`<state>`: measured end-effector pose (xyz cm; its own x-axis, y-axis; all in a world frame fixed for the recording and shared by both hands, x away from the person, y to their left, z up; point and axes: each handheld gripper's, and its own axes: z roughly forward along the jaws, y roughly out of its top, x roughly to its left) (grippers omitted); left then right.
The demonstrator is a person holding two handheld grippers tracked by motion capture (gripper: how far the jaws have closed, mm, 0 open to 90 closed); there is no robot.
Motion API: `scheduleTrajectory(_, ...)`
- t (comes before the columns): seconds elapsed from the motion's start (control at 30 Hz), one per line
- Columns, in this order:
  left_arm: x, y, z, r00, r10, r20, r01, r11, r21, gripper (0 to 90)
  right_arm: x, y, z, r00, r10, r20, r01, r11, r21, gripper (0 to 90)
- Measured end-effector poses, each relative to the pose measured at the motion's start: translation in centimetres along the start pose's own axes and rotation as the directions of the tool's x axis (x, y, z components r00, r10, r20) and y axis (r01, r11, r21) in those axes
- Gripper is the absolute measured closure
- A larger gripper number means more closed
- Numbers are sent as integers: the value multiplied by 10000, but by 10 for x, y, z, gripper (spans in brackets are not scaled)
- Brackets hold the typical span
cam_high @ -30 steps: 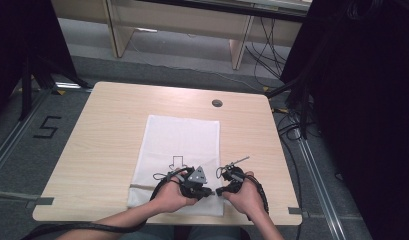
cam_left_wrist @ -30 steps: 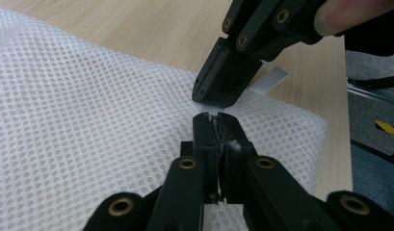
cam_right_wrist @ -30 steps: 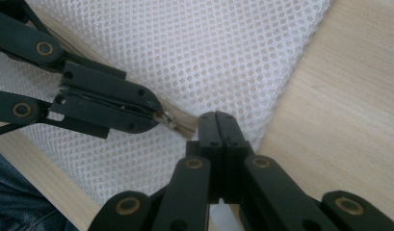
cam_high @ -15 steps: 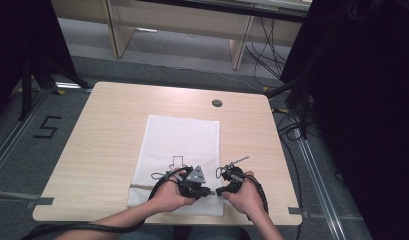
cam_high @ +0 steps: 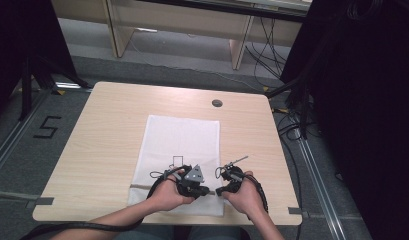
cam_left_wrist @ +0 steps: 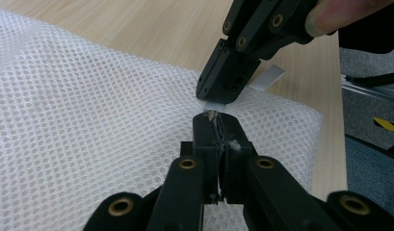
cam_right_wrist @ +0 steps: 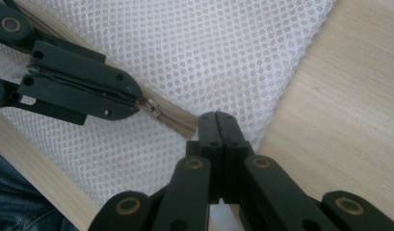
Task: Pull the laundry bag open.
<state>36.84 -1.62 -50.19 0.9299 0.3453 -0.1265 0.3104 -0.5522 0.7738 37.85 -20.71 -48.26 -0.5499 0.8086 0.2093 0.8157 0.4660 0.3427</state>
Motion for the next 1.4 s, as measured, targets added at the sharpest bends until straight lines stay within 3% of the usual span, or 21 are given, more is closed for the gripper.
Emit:
scheduleTrajectory(0.27, 0, -1, -5, 10000, 88, -14, -88, 10000, -33, 873, 0, 1, 0, 10000, -88, -11, 88, 10000, 2, 900)
scheduleTrajectory(0.37, 0, -3, -6, 9999, -148, -14, 148, 9998, -106, 873, 1, 1, 0, 10000, -55, 32, 55, 10000, 5, 900)
scheduleTrajectory(0.57, 0, -3, -8, 10000, -37, -89, 36, 9999, -111, 873, 1, 2, 0, 9998, -197, 65, 196, 9998, 85, 900)
scheduleTrajectory(0.6, 0, -3, -8, 9998, -177, -69, 176, 9997, -144, 873, 1, 2, 0, 9998, -144, 129, 142, 9998, 125, 900)
scheduleTrajectory(0.63, 1, -3, -9, 9999, 61, -113, -61, 10000, -17, 873, 2, 2, 0, 9998, -163, 104, 161, 9997, 160, 900)
scheduleTrajectory(0.8, 0, -5, -9, 9997, -233, -52, 232, 9996, -148, 873, 3, 3, -1, 9998, 40, 184, -45, 9996, 283, 900)
scheduleTrajectory(0.87, 1, -4, -10, 9999, -103, -127, 102, 9999, -119, 873, 2, 3, 0, 9998, -123, 180, 118, 9996, 250, 900)
scheduleTrajectory(0.9, 1, -5, -10, 9994, -323, -93, 321, 9993, -185, 873, 2, 3, 0, 9998, -113, 159, 109, 9997, 232, 900)
scheduleTrajectory(1.2, 0, -7, -14, 9996, -202, -212, 198, 9997, -168, 873, 2, 5, 1, 9992, -351, 196, 346, 9990, 287, 900)
scheduleTrajectory(1.33, 1, -7, -17, 9986, -466, -235, 462, 9987, -194, 873, 4, 5, 0, 9993, -252, 278, 243, 9991, 346, 900)
scheduleTrajectory(1.37, 2, -7, -18, 9994, -263, -234, 259, 9995, -186, 873, 4, 5, 0, 9992, -256, 295, 245, 9991, 348, 900)
scheduleTrajectory(1.4, 2, -7, -18, 9993, -313, -203, 308, 9993, -231, 873, 4, 5, 0, 9993, -262, 275, 252, 9991, 341, 900)
